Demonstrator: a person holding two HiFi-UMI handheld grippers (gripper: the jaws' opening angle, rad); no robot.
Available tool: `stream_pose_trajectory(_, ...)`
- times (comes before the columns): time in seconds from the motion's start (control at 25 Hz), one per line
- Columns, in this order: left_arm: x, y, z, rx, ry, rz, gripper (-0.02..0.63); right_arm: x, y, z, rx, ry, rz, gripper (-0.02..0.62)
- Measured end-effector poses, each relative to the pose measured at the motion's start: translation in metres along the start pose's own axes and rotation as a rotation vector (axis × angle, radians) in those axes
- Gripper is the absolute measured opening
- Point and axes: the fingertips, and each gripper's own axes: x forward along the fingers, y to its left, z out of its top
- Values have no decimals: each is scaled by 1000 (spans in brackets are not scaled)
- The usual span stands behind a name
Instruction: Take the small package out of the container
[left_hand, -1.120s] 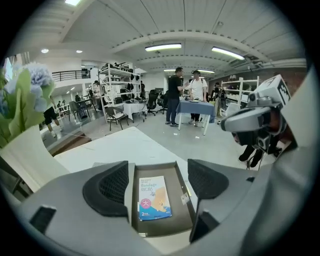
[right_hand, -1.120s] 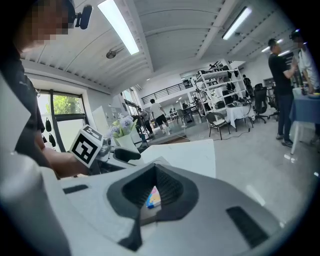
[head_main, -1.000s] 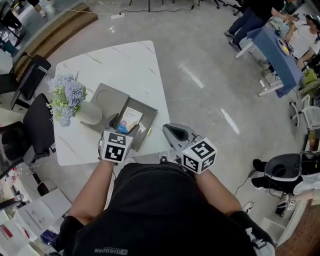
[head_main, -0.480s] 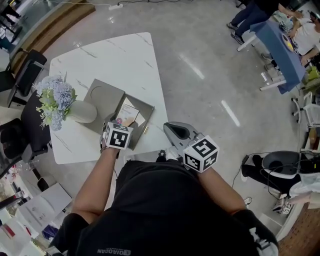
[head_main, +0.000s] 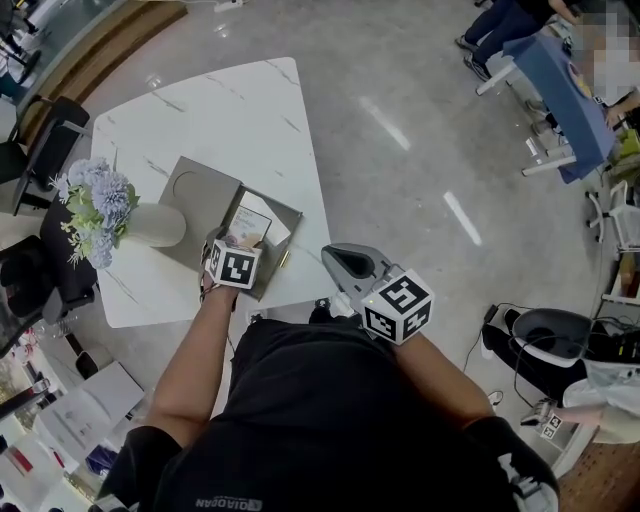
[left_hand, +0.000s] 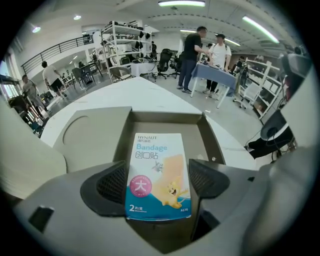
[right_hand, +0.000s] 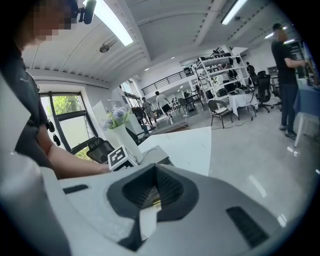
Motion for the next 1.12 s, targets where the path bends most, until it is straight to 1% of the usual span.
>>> stream_pose_trajectory(0.28,13,-6,-6,-1,65,-8,397,-1,-4,-1,2,3,9,-2)
stream_pose_trajectory(0.48,17,-7,-6,40,103,-10,402,-2,-6,-1,8,1,10,-2)
stream_pose_trajectory(0.72,21,-9,-7,66,179,-34,403,-2,-4,0,4,-3,20,-2)
stream_pose_trajectory(1.12,23,-10,-7,74,198,-32,413,-10,-10,1,-3,-6,37,-2)
